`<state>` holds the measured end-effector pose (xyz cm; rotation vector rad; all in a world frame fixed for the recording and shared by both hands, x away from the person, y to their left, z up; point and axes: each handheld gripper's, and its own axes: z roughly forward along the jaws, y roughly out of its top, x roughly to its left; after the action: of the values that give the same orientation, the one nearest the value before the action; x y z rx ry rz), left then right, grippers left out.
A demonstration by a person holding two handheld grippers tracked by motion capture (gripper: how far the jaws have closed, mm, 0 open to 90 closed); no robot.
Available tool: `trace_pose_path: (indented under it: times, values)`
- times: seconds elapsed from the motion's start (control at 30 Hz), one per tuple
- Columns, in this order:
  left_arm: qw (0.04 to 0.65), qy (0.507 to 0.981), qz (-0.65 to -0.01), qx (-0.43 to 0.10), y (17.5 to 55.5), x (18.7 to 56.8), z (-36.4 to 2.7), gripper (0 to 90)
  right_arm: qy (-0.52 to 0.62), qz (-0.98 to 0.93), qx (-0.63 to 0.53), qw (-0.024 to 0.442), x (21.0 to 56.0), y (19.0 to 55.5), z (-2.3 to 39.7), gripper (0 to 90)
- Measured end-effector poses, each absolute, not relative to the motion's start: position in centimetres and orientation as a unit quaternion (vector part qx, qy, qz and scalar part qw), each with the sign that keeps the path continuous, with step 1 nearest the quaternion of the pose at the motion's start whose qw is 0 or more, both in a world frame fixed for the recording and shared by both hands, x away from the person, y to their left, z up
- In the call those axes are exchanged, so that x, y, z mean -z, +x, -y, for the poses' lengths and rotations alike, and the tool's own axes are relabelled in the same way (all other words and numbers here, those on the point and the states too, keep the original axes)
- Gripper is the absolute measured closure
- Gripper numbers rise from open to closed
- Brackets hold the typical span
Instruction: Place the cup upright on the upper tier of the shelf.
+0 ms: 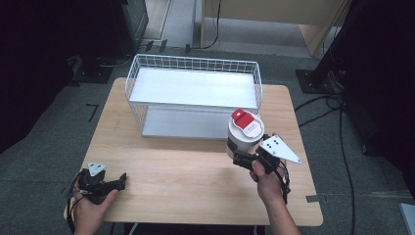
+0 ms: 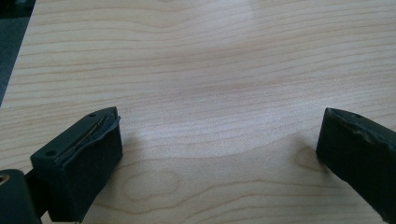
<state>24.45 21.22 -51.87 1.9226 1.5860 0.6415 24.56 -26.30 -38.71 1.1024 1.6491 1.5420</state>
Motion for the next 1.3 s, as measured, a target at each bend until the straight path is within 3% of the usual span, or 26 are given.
trace_pose_path:
  times: [0.8,1.3]
  values:
    - [0.280,0.717,-0.591,-0.239,24.5,51.9,-21.2,0.6,0.381,-0.608,-0.610,0.336,31.5,29.2,21.4,10.2]
    - [0.280,0.718,-0.591,-0.239,24.5,51.9,-21.2,0.7,0.405,-0.598,-0.596,0.351,29.2,35.5,18.9,10.2]
